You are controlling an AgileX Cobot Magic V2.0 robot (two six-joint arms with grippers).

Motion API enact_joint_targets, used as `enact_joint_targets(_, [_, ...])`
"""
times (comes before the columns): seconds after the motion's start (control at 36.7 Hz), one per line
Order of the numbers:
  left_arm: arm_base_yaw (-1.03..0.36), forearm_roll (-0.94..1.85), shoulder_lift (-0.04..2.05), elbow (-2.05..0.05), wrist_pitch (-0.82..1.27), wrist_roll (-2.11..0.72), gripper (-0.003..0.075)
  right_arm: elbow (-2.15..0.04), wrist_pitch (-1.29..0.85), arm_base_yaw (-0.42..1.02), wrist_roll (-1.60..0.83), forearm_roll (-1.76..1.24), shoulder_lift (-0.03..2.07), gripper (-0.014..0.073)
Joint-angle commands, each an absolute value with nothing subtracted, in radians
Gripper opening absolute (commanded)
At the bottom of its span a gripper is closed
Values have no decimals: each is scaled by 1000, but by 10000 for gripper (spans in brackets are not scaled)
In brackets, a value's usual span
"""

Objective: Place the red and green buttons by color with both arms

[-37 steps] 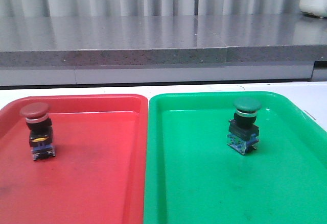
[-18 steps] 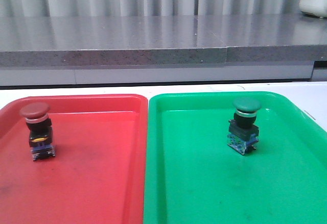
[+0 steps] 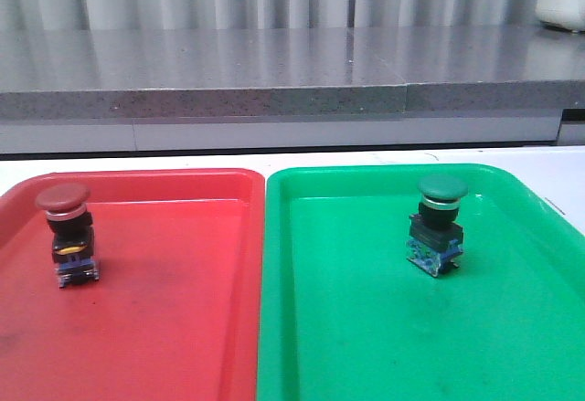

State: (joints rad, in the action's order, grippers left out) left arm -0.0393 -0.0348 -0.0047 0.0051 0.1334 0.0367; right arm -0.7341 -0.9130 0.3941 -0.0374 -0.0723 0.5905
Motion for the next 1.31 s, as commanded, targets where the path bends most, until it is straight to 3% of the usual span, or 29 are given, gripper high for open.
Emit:
enact_joint_targets(0.0, [-20,-26,-24,19,-37,43,-20,-760,-855,395,-39,-66,589,-108])
enact_joint_targets(1.28, [-2,17,-22,29,-52,43,-20,-760,-858,395,-39,-66,589,-108])
